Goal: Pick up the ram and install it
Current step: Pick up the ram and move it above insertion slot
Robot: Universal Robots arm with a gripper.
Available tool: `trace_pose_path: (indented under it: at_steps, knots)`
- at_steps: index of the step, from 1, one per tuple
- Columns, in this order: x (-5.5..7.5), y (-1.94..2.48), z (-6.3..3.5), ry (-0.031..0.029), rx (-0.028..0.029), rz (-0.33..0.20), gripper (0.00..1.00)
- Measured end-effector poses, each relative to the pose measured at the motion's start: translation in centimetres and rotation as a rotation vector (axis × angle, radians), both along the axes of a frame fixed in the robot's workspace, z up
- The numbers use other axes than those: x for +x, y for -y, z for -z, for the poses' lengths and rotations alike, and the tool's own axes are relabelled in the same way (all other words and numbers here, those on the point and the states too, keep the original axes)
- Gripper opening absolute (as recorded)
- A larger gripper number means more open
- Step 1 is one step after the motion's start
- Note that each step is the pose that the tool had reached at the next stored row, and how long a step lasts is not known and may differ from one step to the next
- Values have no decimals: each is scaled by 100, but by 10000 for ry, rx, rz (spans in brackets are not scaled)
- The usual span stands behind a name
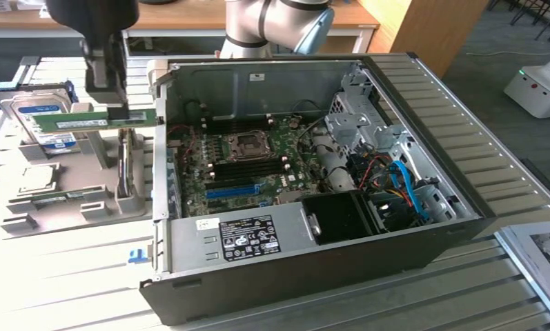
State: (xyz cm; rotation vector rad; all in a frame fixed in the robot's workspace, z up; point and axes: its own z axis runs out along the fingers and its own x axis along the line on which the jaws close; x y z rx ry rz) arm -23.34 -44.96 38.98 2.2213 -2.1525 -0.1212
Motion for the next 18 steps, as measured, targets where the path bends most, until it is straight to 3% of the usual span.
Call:
trace_pose_path:
  at_steps: [18]
  knots:
    - [650,0,0,0,-1,-115,12]
